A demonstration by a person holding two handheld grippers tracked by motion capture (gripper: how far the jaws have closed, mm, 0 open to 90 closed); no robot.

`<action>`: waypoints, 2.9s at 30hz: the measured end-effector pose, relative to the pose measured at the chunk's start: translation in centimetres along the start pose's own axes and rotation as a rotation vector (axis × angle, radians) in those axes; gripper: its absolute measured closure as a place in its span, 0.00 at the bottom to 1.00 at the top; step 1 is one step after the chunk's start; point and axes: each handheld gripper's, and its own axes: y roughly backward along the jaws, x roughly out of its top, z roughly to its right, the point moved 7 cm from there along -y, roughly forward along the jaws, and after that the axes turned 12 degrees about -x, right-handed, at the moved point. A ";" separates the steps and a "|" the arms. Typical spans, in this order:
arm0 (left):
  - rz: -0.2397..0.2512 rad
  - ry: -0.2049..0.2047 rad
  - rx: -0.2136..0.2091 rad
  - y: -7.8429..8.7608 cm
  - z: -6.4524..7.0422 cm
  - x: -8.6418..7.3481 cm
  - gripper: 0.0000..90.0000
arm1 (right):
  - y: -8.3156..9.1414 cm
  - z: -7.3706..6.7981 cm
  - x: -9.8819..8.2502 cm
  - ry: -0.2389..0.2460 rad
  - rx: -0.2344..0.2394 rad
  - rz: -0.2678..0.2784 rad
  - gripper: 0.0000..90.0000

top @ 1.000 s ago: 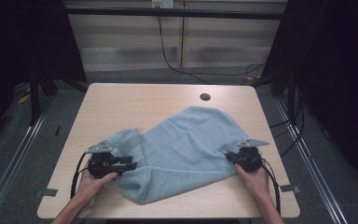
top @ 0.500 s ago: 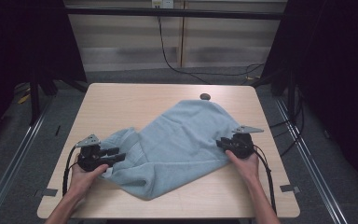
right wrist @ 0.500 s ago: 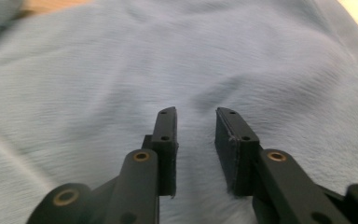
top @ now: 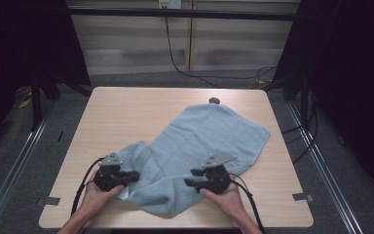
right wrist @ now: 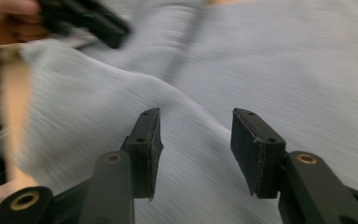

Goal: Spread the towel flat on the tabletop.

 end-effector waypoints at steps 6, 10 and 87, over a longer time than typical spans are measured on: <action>-0.027 0.007 -0.177 -1.7 3.5 0.4 0.76 | 0.1 -5.7 0.0 0.045 0.184 -0.012 0.52; 0.037 0.013 -0.132 -0.4 2.4 1.2 0.73 | -0.5 -6.7 -1.2 0.072 0.204 -0.051 0.49; 0.150 -0.012 -0.028 1.8 -0.3 1.9 0.62 | 11.0 5.8 -1.5 -0.155 -0.115 0.194 0.99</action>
